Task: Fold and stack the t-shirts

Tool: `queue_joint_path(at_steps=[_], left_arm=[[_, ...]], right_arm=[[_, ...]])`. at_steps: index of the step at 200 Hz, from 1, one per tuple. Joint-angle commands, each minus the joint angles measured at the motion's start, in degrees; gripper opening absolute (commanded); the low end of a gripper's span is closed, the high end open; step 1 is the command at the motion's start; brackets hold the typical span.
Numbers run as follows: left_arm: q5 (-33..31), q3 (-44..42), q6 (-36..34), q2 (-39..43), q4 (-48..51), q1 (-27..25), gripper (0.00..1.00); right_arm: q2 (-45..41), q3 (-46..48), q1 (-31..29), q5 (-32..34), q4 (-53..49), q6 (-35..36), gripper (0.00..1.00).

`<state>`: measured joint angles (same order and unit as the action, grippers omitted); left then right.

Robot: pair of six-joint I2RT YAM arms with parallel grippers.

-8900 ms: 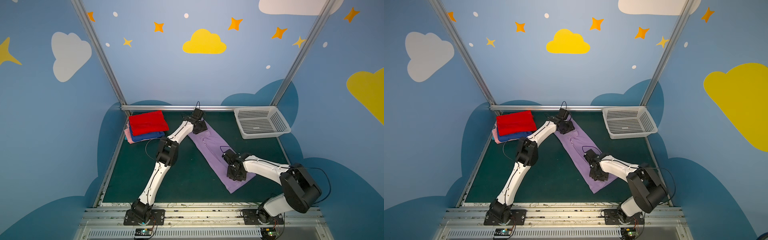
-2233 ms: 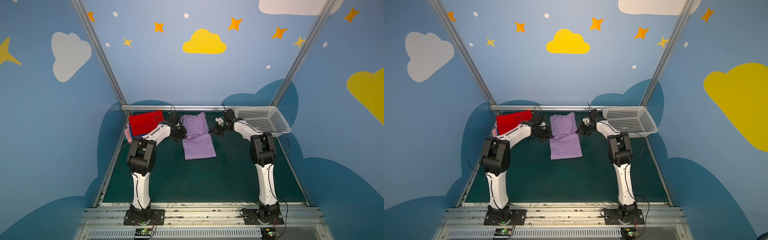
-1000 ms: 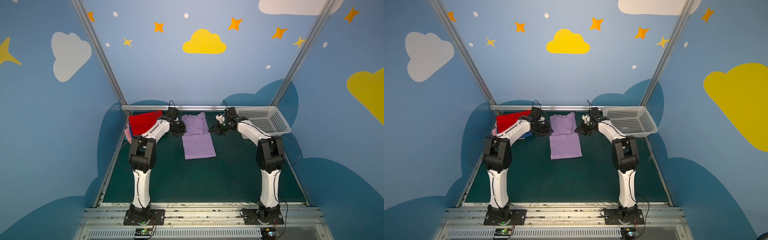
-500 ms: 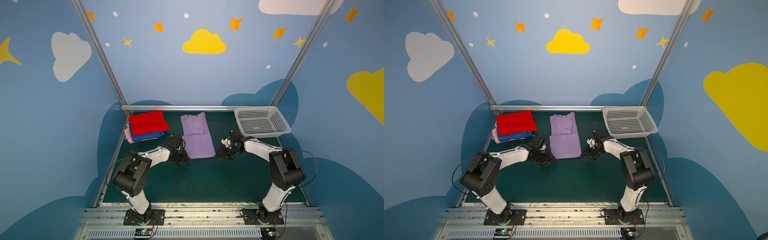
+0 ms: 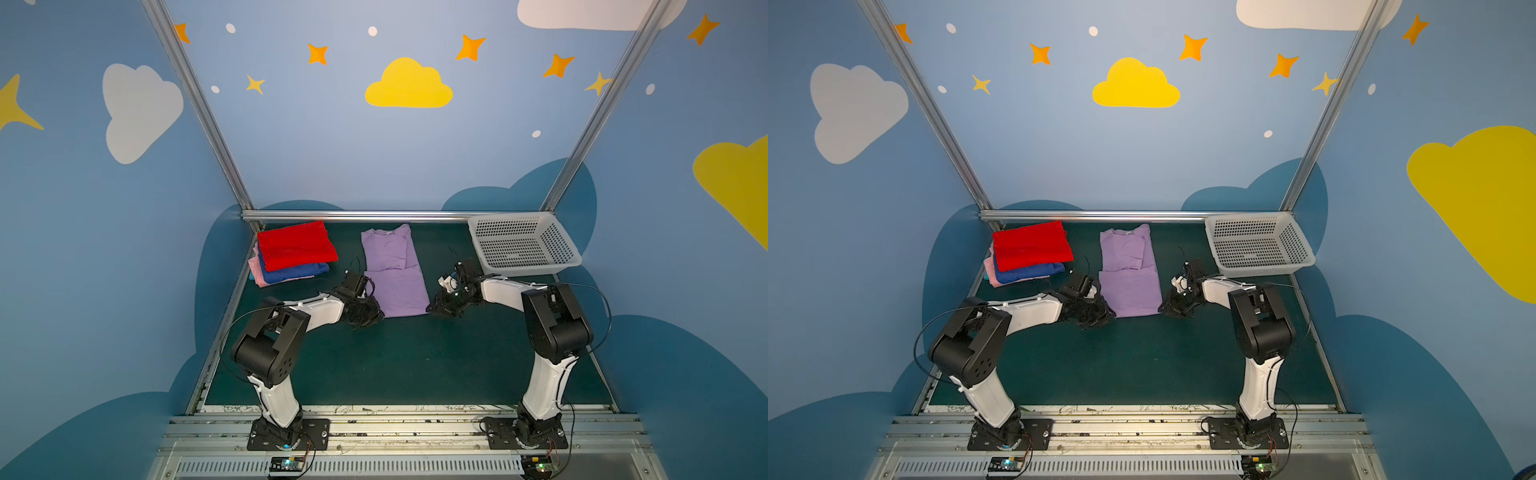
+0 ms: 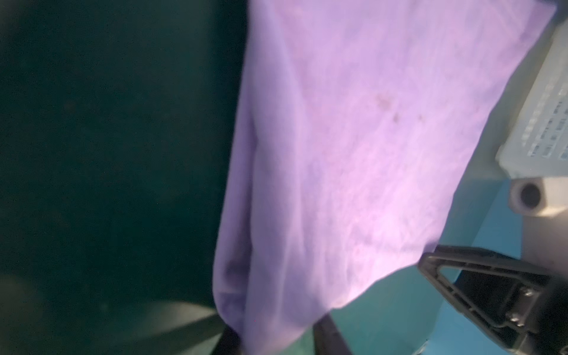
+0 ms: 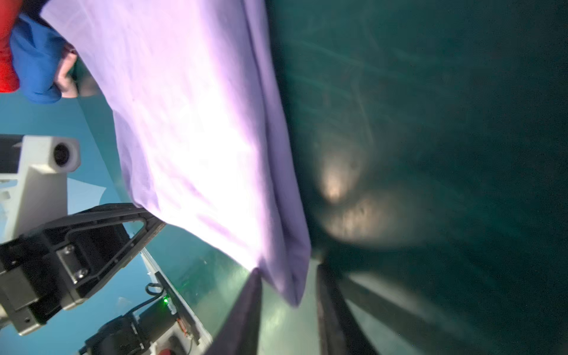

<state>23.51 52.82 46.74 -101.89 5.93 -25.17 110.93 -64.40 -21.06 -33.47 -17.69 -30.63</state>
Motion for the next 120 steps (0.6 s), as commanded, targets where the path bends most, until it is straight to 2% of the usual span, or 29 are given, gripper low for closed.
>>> queue_joint_path(at_steps=[1, 13, 24, 50, 72, 120], left_arm=[[-0.9, -0.1, 0.3, -3.1, 0.5, -0.1, 0.22], [-1.2, 0.0, 0.5, -3.5, 0.8, 0.0, 0.13], [-1.8, -0.1, 0.6, -3.5, 1.4, 0.1, 0.04], [-2.5, -2.1, 1.5, -0.8, 2.3, 0.0, 0.04], [-4.3, -6.2, 2.7, 5.0, 3.8, -1.5, 0.04], [-11.0, -17.1, 9.3, 21.4, 7.6, -10.3, 0.04]], right_arm=[[2.7, -0.6, 0.4, 0.2, 2.8, -0.7, 0.14], [3.2, -0.3, 0.6, -0.2, 3.9, -1.0, 0.01], [2.8, 0.3, 0.6, -0.5, 4.5, -1.2, 0.00], [-0.7, 3.2, 0.5, -0.7, 4.1, -0.9, 0.00], [-5.8, 7.4, 0.0, -0.1, 2.2, -0.1, 0.00], [-20.9, 20.1, -6.1, 3.0, -2.5, -1.3, 0.00]])
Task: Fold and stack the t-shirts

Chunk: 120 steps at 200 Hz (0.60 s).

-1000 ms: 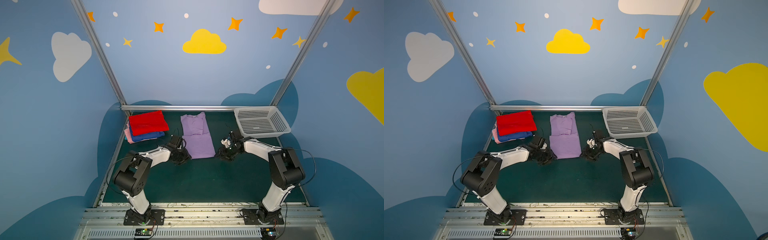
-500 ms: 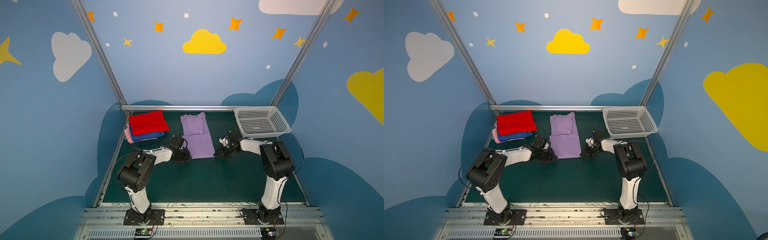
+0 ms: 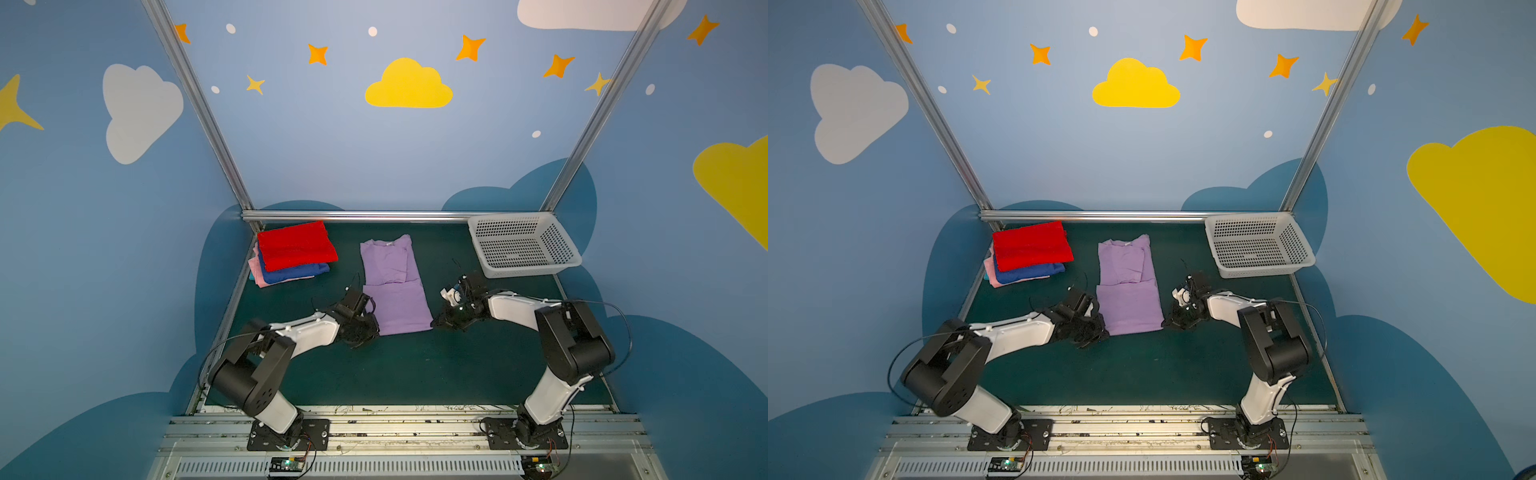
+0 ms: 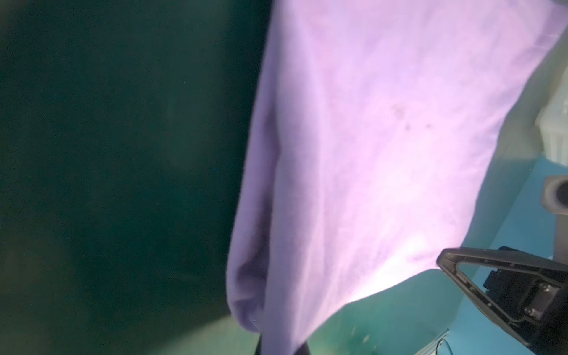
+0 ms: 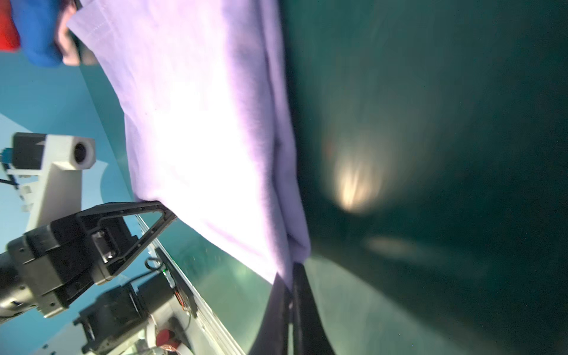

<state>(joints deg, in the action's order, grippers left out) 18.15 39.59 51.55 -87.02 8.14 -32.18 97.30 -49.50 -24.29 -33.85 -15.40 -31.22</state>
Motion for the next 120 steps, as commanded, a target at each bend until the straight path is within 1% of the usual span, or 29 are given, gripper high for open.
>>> queue_joint_path(at_steps=[1, 4, 7, 14, 40, 69, 83, 96, 120], left_arm=[[-5.7, -4.1, 4.7, 6.9, 5.5, -3.4, 0.04], [-5.7, -4.6, 5.2, 7.9, 5.8, -4.2, 0.04], [-7.5, -5.2, 5.8, 9.0, 6.2, -4.8, 0.04], [-9.1, -6.5, 7.0, 11.5, 6.9, -6.6, 0.04], [-13.3, -10.1, 11.7, 20.5, 10.3, -11.7, 0.04], [-17.9, -10.0, 14.8, 29.5, 14.6, -15.7, 0.04], [-18.9, -8.7, 15.1, 32.5, 15.3, -16.4, 0.04], [-19.7, -6.6, 14.5, 33.8, 16.0, -16.4, 0.04], [-21.4, -0.9, 11.6, 32.3, 19.1, -16.4, 0.04]], right_arm=[[-7.6, 5.5, -3.1, 3.5, -4.9, -0.9, 0.00], [-8.8, 6.4, -3.6, 3.9, -5.2, -1.2, 0.00], [-10.2, 7.3, -4.3, 4.3, -5.5, -1.6, 0.00], [-13.4, 9.6, -5.7, 5.1, -6.1, -2.7, 0.00], [-26.3, 17.4, -10.0, 7.4, -8.7, -8.2, 0.00], [-38.9, 20.0, -12.9, 10.8, -13.4, -12.0, 0.00], [-42.5, 20.2, -13.1, 11.4, -12.8, -12.2, 0.00], [-44.5, 19.3, -13.2, 12.4, -12.4, -11.6, 0.00], [-46.1, 15.9, -13.2, 15.9, -12.8, -10.2, 0.00]])
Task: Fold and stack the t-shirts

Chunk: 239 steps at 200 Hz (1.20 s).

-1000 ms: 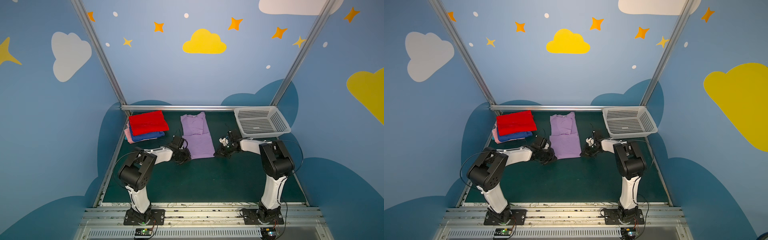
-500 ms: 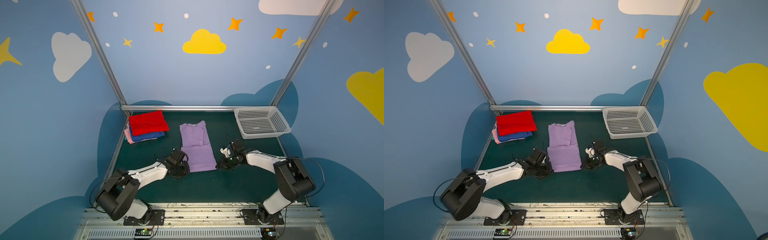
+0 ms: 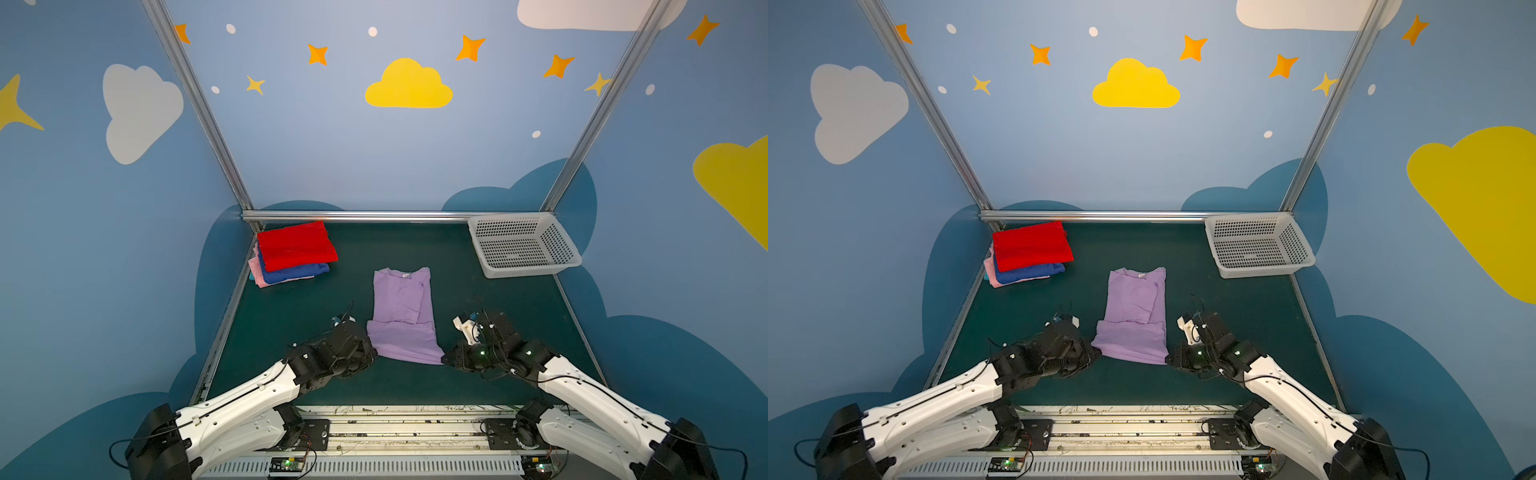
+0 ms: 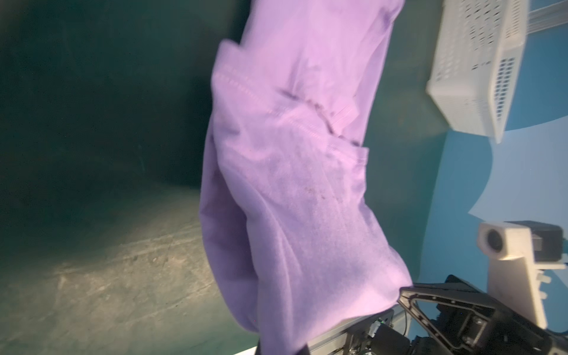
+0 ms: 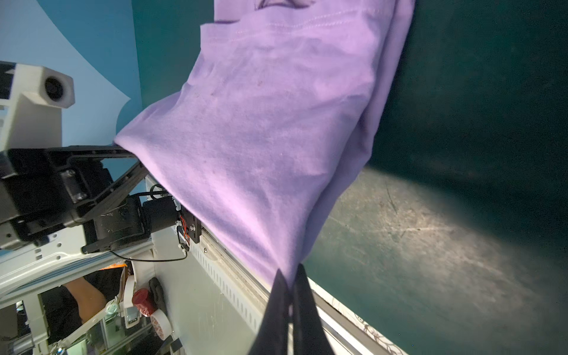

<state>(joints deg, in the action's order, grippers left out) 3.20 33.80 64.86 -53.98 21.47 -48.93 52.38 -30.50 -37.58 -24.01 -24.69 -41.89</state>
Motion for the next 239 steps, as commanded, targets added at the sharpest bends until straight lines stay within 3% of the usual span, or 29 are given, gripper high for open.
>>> queue_joint_path(at_steps=[1, 28, 54, 119, 159, 201, 239], left_arm=[[-6.5, 5.2, -1.9, -0.8, 5.9, 0.3, 0.04], [-8.3, 10.6, -5.6, -4.5, 6.3, 1.0, 0.04], [-7.2, 14.7, -8.6, -8.1, 6.0, 3.8, 0.04], [4.2, 20.1, -14.6, -17.2, 1.6, 16.4, 0.04], [9.9, 27.7, -18.1, -27.8, 1.3, 19.5, 0.04], [16.9, 33.6, -20.7, -39.2, 0.8, 22.7, 0.04], [19.7, 38.1, -22.2, -47.4, 0.1, 25.9, 0.04]], right_arm=[[-1.2, -3.2, 0.1, 6.3, -3.5, 0.3, 0.00], [-0.6, -5.9, 0.4, 11.2, -0.6, -0.9, 0.00], [4.3, -11.5, 2.6, 10.6, -0.4, 1.1, 0.00], [18.0, -20.7, 10.3, 5.3, 4.0, 4.8, 0.00], [27.6, -28.7, 13.5, 3.8, 2.4, 5.7, 0.00], [40.8, -40.7, 16.6, -1.5, -6.3, 6.8, 0.00], [49.7, -45.2, 17.7, -3.9, -3.6, 6.5, 0.00]])
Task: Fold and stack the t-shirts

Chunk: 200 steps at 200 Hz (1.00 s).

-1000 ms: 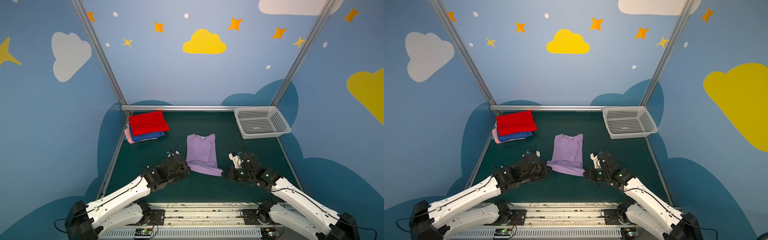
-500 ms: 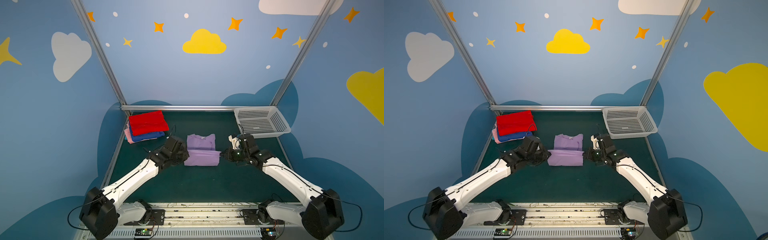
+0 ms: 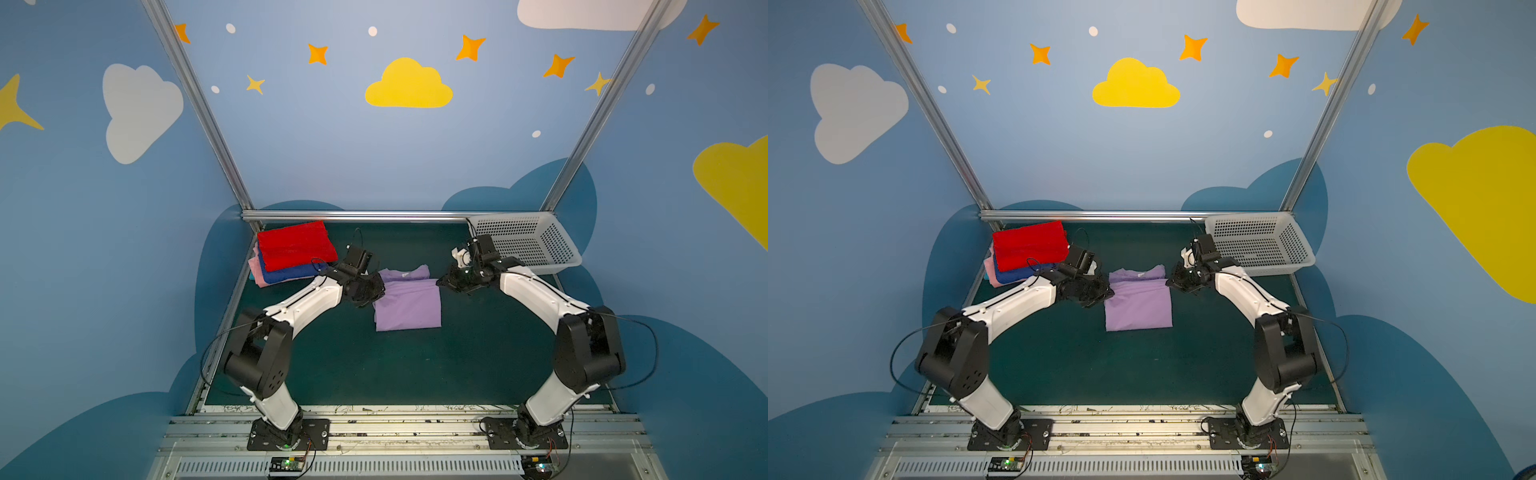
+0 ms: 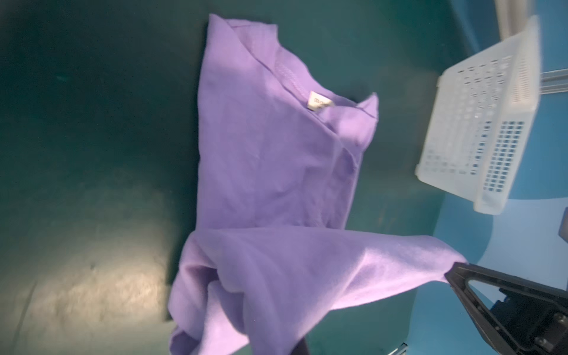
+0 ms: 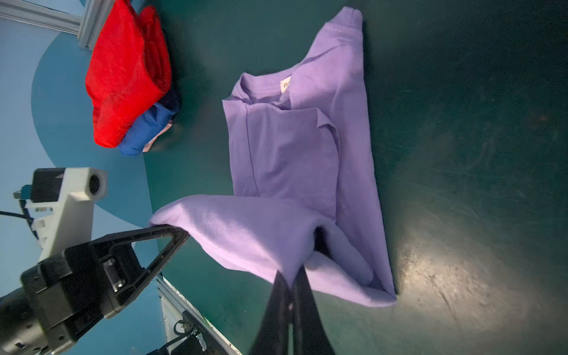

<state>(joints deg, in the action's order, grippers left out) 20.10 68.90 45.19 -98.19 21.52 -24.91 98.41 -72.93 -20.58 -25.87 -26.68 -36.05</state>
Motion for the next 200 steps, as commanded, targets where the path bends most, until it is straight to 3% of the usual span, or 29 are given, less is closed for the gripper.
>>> queue_joint_path(at_steps=[1, 93, 109, 128, 149, 176, 200], left_arm=[[2.8, 3.2, -2.7, -3.4, 0.0, 2.0, 0.04], [8.7, 19.3, -3.9, -22.6, 0.2, 5.8, 0.04], [8.6, 20.8, -3.6, -24.2, 0.6, 6.3, 0.12], [9.3, 22.5, -3.4, -25.6, 0.3, 7.2, 0.27], [10.7, 26.9, -4.6, -26.4, 1.8, 8.7, 0.42], [9.4, 28.7, -4.8, -22.5, 2.2, 10.1, 0.45], [7.9, 28.0, -6.2, -18.7, 3.9, 9.5, 0.45]], right_arm=[[3.9, -3.0, 0.7, -2.0, -1.6, 0.7, 0.00], [21.7, -16.9, 4.2, -4.4, 1.8, -0.7, 0.00], [24.2, -19.3, 4.2, -5.0, 2.3, -0.8, 0.21], [26.1, -21.7, 4.4, -5.1, 3.3, -1.0, 0.31], [27.1, -24.2, 5.0, -5.1, 4.0, -1.2, 0.35], [23.1, -24.6, 5.7, -2.9, 3.9, -0.6, 0.35], [16.3, -19.6, 5.5, 1.6, 4.9, 1.2, 0.36]])
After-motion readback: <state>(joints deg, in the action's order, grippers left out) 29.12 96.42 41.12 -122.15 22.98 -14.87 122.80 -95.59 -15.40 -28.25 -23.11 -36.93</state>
